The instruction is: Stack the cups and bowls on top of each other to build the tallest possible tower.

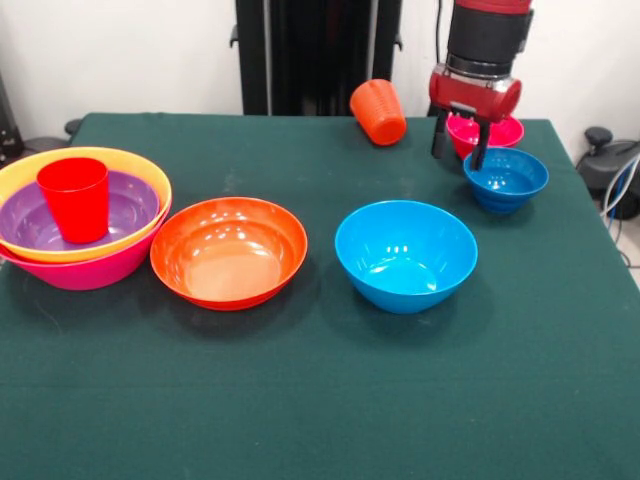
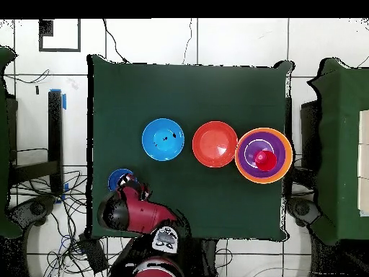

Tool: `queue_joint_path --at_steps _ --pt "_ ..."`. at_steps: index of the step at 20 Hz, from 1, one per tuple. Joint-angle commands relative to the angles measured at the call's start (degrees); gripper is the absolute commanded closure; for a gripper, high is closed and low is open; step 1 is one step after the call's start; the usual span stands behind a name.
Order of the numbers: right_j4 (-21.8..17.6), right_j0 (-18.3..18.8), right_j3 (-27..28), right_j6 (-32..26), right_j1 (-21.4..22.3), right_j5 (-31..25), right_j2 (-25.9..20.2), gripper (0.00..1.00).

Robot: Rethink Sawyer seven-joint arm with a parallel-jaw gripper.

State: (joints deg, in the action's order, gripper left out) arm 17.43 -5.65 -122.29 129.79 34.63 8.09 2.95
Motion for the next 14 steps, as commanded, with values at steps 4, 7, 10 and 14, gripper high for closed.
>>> queue_joint_path --at_steps 4,7,10,14 --pt "2.3 3.4 4.7 13.4 -0.9 2.8 -7.0 0.00" --pt "0.5 4.8 4.9 13.3 -2.4 4.5 -7.9 0.00" --pt "-1.1 6.1 5.0 13.1 -3.8 6.4 -9.2 0.00" --pt "-1.5 6.5 5.2 12.9 -4.7 7.5 -9.8 0.00"
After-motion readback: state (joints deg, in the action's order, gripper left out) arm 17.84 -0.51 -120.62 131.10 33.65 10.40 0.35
